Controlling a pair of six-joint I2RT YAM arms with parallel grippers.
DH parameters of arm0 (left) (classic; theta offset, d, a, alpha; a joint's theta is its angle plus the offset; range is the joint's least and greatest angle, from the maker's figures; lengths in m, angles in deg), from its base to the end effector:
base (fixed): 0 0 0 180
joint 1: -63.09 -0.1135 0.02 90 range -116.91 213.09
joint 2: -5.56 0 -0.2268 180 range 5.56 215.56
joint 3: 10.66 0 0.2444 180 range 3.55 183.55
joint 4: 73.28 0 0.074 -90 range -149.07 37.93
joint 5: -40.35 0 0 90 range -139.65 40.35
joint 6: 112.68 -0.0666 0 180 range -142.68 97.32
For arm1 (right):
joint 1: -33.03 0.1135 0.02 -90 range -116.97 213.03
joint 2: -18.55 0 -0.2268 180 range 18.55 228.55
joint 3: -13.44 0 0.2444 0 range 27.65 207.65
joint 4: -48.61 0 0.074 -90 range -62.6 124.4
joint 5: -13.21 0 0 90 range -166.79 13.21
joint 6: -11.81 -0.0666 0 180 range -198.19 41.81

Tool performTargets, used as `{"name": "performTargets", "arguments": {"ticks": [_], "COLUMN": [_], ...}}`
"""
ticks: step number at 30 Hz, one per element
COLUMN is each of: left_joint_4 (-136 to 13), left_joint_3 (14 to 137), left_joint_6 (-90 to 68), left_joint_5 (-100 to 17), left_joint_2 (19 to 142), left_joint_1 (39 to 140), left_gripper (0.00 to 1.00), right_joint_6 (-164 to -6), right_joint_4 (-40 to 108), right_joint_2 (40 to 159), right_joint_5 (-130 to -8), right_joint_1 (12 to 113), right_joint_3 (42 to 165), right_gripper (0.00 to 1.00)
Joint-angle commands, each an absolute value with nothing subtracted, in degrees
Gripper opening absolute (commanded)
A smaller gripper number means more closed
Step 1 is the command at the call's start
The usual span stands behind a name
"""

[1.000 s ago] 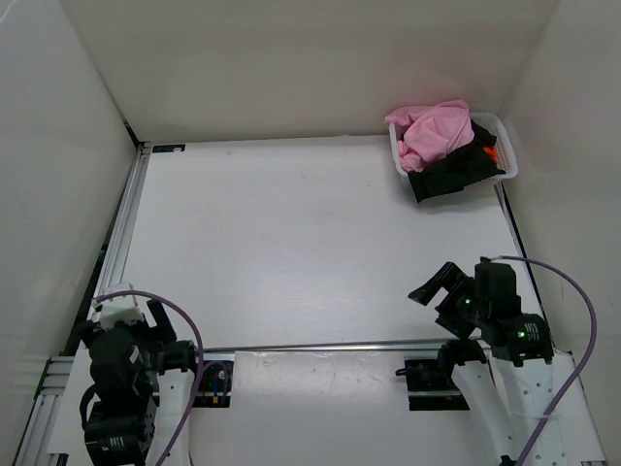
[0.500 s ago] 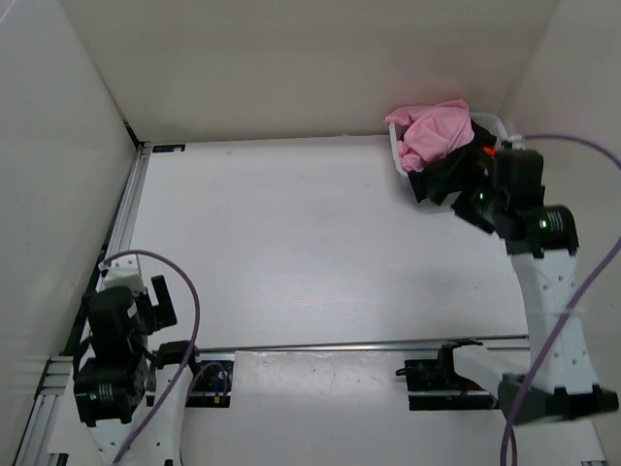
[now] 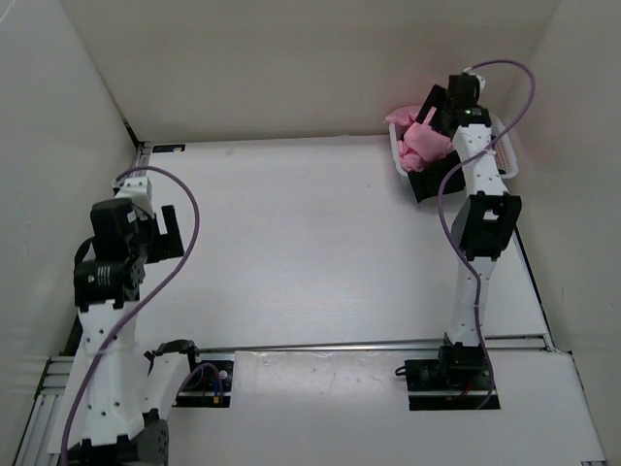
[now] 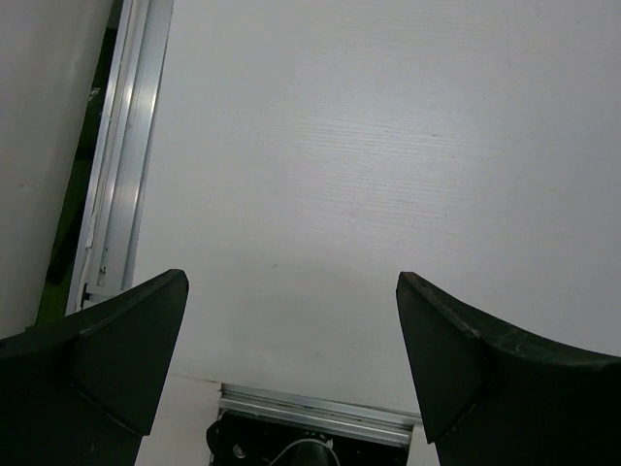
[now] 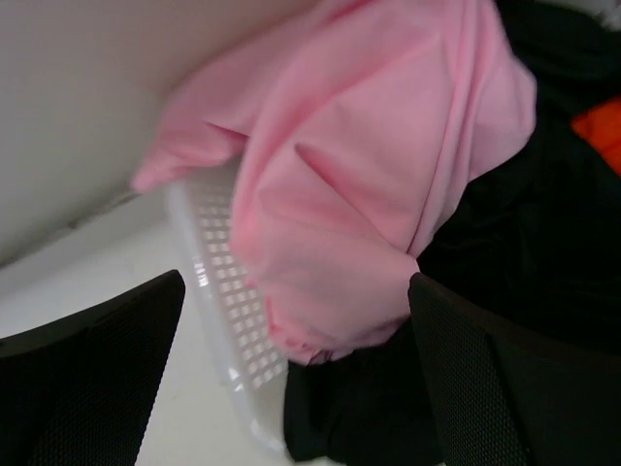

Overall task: Fold and stack the t-shirts
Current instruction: Grab crumpled tshirt from bin with the right arm, then move the tshirt to the center of the board

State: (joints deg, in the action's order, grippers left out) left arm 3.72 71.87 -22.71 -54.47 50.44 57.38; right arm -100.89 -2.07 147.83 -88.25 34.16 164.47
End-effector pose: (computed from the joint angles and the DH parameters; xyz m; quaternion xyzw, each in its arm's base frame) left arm 0.1600 0.0216 0.3338 -0.0627 0.9011 0.0594 0.4249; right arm 0.5126 -0.0031 0.3122 0.2102 0.8324 0.0202 0.5124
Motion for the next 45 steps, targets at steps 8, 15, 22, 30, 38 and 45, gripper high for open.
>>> {"name": "performTargets", "arguments": {"ticks": [8,15,22,30,38,45], "left_joint_4": [-0.88,-0.27,0.79,1.93,-1.32,-1.32], "left_joint_3": [76.34,74.48,71.86,71.14,74.83,74.84], "left_joint_6": [-22.68,-22.68,-22.68,-22.68,-22.68,-22.68], "left_joint_5": [-53.96,-52.3,-46.58,-42.27,-42.79,-46.66], "left_joint_2": [59.53,53.82,45.29,40.36,43.6,51.06], "left_joint_1": [56.33,54.58,52.9,52.9,52.9,52.9], "left_gripper": [1.0,1.0,1.0,1.0,1.0,1.0], "right_joint_6": [-95.69,-91.37,-85.66,-92.4,-109.28,-124.85], "right_joint_4": [9.35,11.81,11.28,13.48,14.01,12.16], "right_joint_2": [152.86,140.15,116.93,96.35,95.36,106.86], "right_joint_5": [-87.34,-91.56,-88.84,-84.0,-83.38,-82.69], "right_joint_1": [34.26,35.57,45.06,64.05,73.02,67.76], "right_joint_3": [162.41,159.58,158.52,149.13,131.84,120.73], "right_gripper": [0.56,0.0,0.0,0.0,0.0,0.14]}}
